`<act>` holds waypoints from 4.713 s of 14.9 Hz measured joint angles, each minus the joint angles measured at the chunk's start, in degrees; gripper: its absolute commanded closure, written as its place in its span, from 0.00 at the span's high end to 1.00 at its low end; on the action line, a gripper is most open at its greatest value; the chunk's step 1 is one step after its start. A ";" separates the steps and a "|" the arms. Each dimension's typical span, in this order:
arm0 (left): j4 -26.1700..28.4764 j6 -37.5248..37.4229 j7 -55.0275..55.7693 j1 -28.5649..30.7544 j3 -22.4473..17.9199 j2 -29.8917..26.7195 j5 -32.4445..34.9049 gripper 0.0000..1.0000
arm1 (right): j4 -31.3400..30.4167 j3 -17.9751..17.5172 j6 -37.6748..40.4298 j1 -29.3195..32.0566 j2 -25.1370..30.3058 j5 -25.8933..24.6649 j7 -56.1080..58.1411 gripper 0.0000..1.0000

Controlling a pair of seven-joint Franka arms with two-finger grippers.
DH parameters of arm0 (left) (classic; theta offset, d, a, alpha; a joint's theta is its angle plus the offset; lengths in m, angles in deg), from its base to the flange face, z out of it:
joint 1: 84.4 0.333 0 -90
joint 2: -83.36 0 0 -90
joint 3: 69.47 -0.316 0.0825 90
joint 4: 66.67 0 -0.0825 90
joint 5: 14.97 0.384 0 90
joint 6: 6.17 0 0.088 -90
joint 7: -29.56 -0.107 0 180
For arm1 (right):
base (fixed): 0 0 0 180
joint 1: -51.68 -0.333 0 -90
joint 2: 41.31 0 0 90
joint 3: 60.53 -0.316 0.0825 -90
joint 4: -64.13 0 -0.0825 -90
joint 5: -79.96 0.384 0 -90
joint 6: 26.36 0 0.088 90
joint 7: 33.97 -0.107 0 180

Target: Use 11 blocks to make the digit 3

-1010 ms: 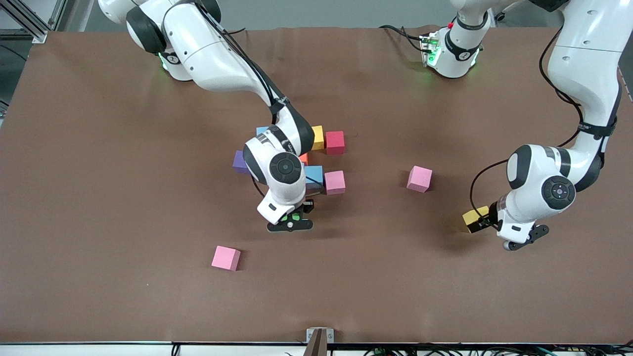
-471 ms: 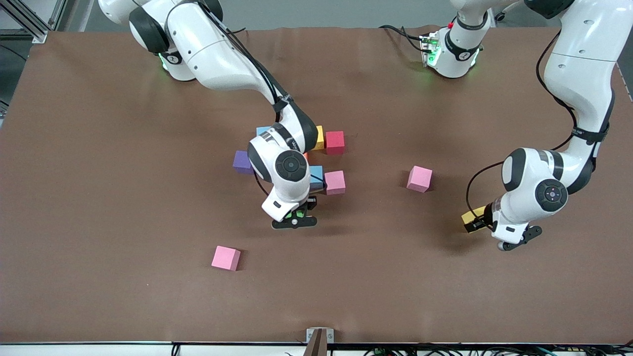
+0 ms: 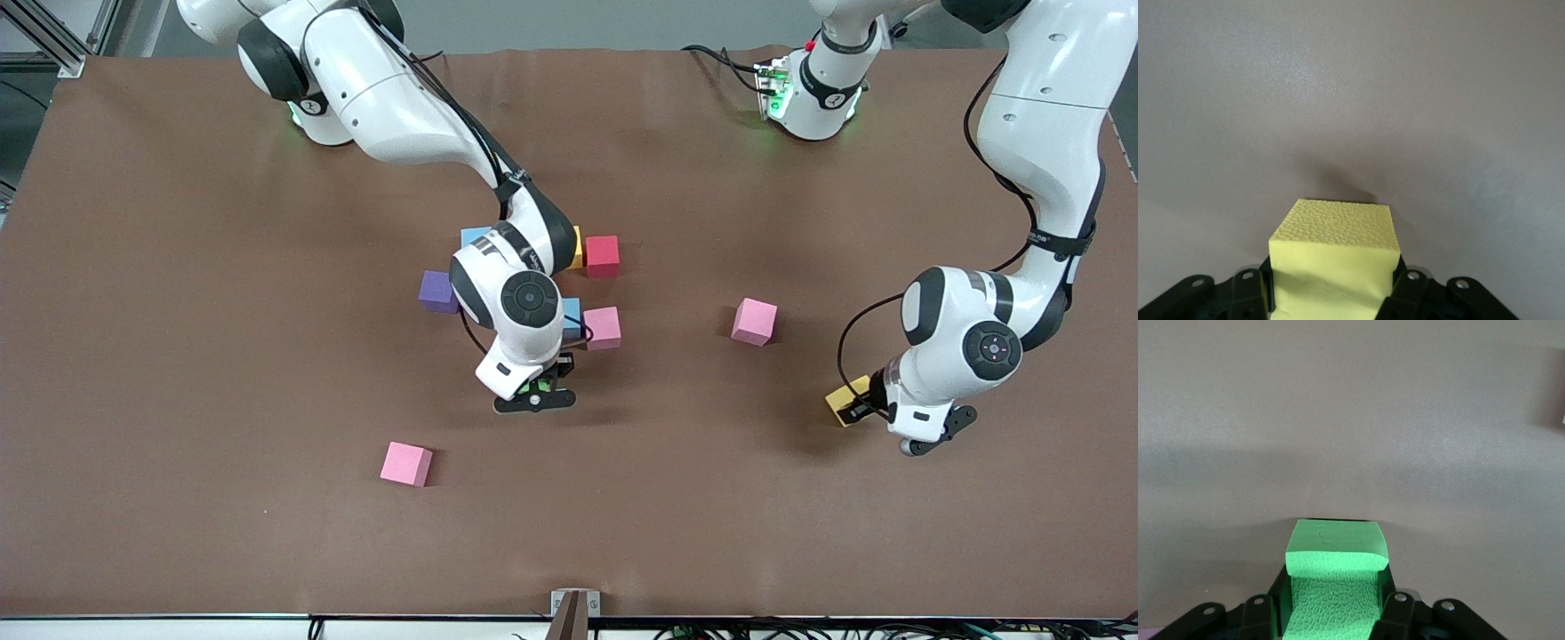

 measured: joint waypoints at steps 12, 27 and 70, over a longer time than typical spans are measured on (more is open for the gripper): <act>-6.45 -0.04 50.36 -8.48 0.16 0.30 -0.02 0.41 | 0.23 -0.01 1.31 0.00 -0.24 0.00 0.74 0.27; -7.97 -0.13 70.42 -12.52 -0.32 2.68 0.04 0.41 | 0.27 -0.51 1.19 0.00 -0.62 0.01 0.75 0.30; -26.86 1.34 92.45 -38.76 -0.45 17.94 -1.25 0.42 | 1.88 14.65 25.34 6.17 8.89 5.04 0.97 1.00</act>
